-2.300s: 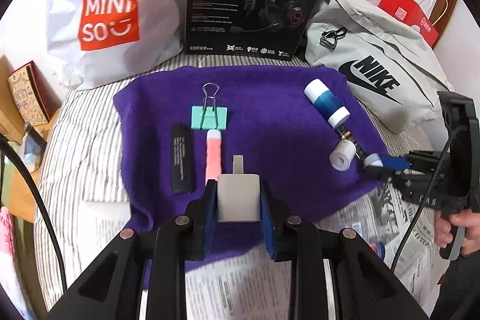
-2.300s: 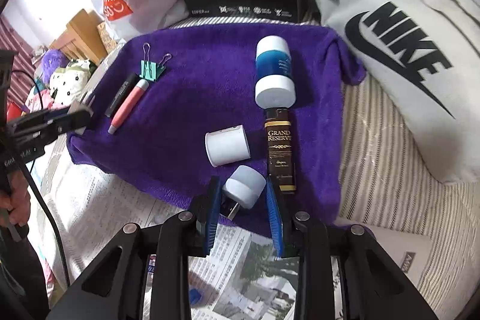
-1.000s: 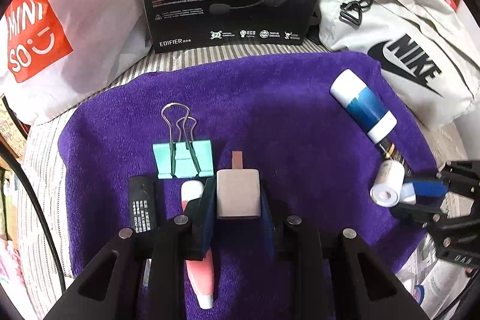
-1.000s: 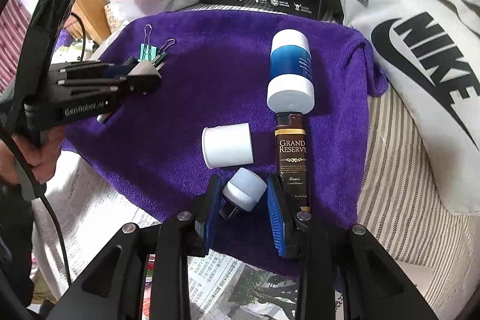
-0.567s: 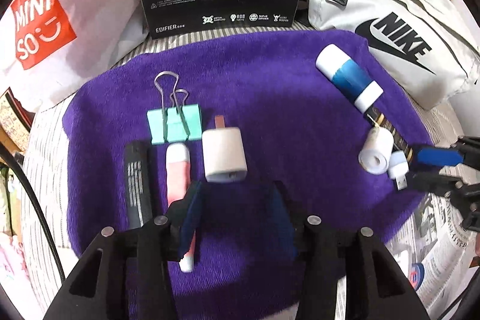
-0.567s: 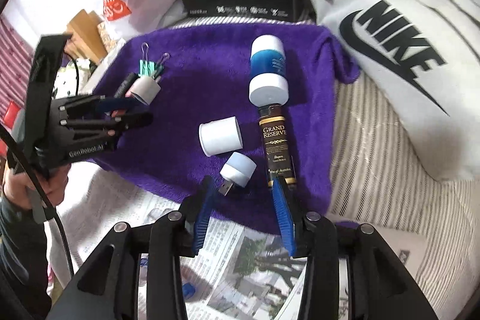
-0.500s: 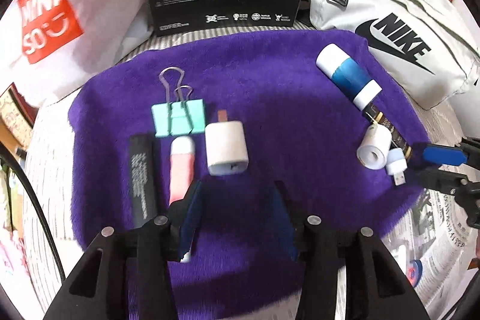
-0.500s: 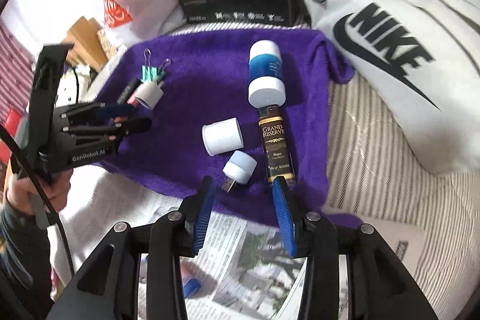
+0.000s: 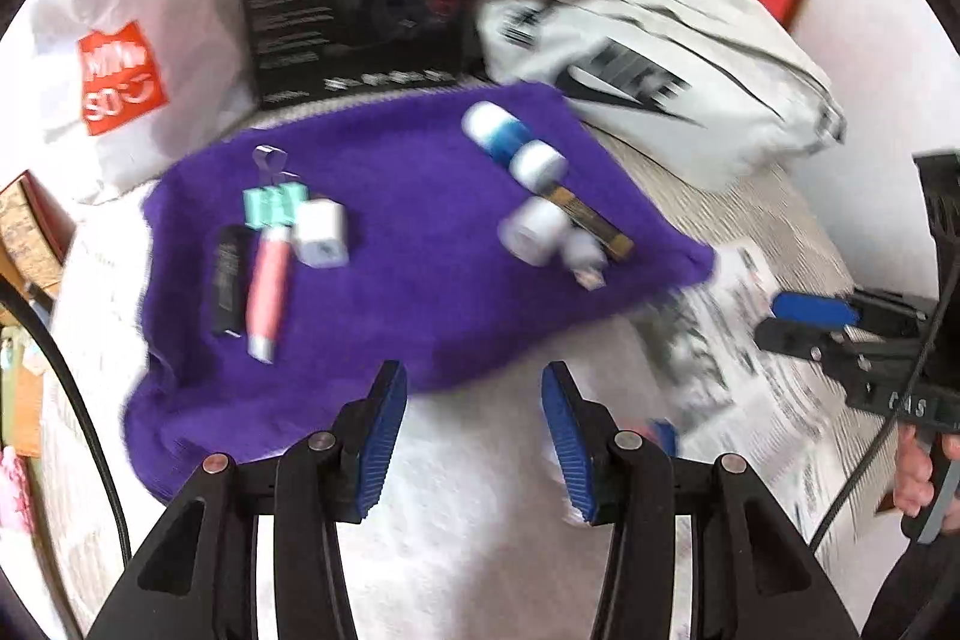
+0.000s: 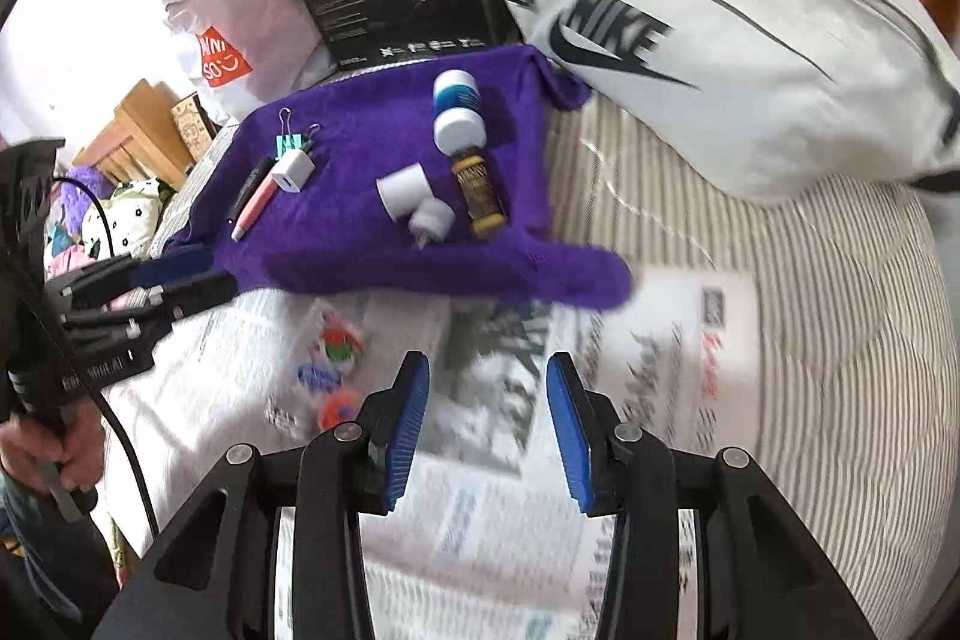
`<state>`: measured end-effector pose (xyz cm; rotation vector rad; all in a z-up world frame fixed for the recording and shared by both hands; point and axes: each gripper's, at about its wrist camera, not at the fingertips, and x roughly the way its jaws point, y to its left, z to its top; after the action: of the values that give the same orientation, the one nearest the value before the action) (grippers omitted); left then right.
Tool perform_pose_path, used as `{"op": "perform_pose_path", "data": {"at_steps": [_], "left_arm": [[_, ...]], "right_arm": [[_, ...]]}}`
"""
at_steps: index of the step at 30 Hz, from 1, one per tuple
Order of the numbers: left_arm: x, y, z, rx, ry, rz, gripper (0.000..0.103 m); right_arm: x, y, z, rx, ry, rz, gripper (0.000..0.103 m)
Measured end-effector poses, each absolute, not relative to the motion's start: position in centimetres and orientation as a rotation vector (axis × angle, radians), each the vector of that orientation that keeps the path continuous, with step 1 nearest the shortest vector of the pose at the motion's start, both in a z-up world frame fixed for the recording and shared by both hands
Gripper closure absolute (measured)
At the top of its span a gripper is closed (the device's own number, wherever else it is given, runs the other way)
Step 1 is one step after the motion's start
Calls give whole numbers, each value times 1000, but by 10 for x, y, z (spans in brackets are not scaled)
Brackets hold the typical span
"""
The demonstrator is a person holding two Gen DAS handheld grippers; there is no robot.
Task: Organize rigid objects
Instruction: 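Grasp the clear tablet bottle with the left tool while the right tool grasps the orange-labelled blue jar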
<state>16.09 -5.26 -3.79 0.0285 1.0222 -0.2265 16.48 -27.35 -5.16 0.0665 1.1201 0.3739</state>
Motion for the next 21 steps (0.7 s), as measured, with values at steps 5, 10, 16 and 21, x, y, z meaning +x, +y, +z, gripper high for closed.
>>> {"op": "perform_pose_path", "data": {"at_steps": [5,10,16,21], "left_arm": [[148,-78,-55,47,1071,-253,58],[151,-91,-67,62,1098,-247,58],[160,-105,-82,120,1134,-227,56],[165,-117,-93,182,1154,-194,56]], "right_arm": [[145,-290,-56,99,1121,337,62],[128,-304,-60,139,1096,303,62],[118,-310,-69,157,1101,289,62],[116,-309,-70,171,1100,313,62]]}}
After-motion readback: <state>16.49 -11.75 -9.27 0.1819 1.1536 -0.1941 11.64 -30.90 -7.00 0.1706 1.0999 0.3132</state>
